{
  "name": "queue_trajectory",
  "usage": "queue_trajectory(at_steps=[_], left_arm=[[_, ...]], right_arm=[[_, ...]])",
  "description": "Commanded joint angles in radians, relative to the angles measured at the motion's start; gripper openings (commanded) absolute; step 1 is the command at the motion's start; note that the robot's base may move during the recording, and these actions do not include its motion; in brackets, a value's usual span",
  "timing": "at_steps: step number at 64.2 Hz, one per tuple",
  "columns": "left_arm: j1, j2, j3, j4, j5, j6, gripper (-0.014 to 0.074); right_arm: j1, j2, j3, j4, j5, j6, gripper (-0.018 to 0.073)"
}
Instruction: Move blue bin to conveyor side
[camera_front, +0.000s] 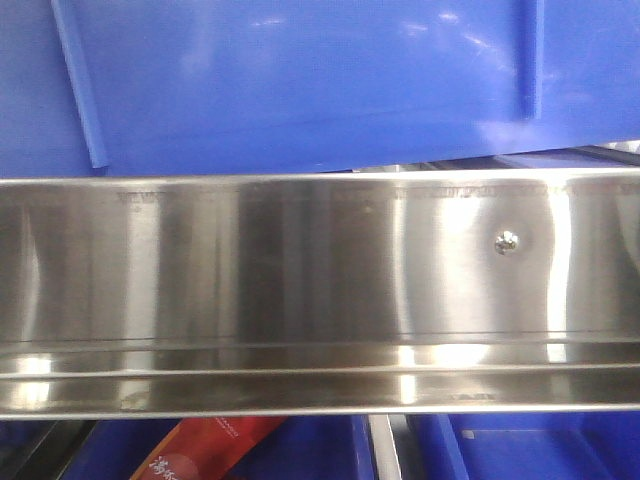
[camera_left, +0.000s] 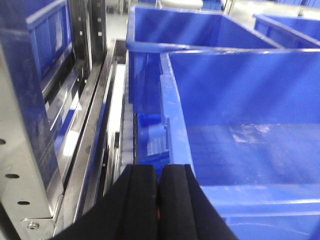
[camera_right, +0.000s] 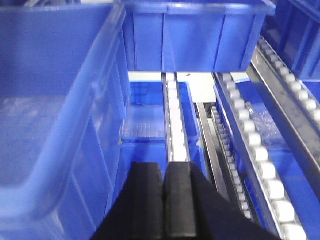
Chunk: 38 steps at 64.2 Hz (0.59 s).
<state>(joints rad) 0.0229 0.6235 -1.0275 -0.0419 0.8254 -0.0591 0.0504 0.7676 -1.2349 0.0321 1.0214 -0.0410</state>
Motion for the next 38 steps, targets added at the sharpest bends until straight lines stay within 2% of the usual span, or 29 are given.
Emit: queue_trajectory(at_steps=[1, 13, 18, 23, 27, 38], left_arm=[[0.004, 0.003, -0.008, -0.008, -0.042, 0.0, -0.001], [0.004, 0.056, -0.032, -0.008, -0.1, 0.0, -0.001], [0.004, 0.098, -0.041, -0.012, -0.103, 0.0, -0.001], [0.004, 0.148, -0.05, -0.053, -0.1, 0.0, -0.001], [0.004, 0.179, -0.067, -0.09, -0.1, 0.0, -0.001], [0.004, 0.32, -0.173, -0.104, -0.074, 0.0, -0.001]], right_arm=[[-0.007, 0.001, -0.013, 0.009, -0.024, -0.006, -0.0089], [-0.007, 0.001, -0.013, 0.129, -0.058, -0.006, -0.0089], [-0.007, 0.001, -0.013, 0.14, -0.078, -0.006, -0.0089], [-0.007, 0.001, -0.013, 0.14, -0.108, -0.01, -0.0089], [-0.007, 0.003, -0.014, 0.14, -0.115, -0.052, -0.0089], [-0.007, 0.129, -0.126, 0.137, 0.04, -0.079, -0.0086]])
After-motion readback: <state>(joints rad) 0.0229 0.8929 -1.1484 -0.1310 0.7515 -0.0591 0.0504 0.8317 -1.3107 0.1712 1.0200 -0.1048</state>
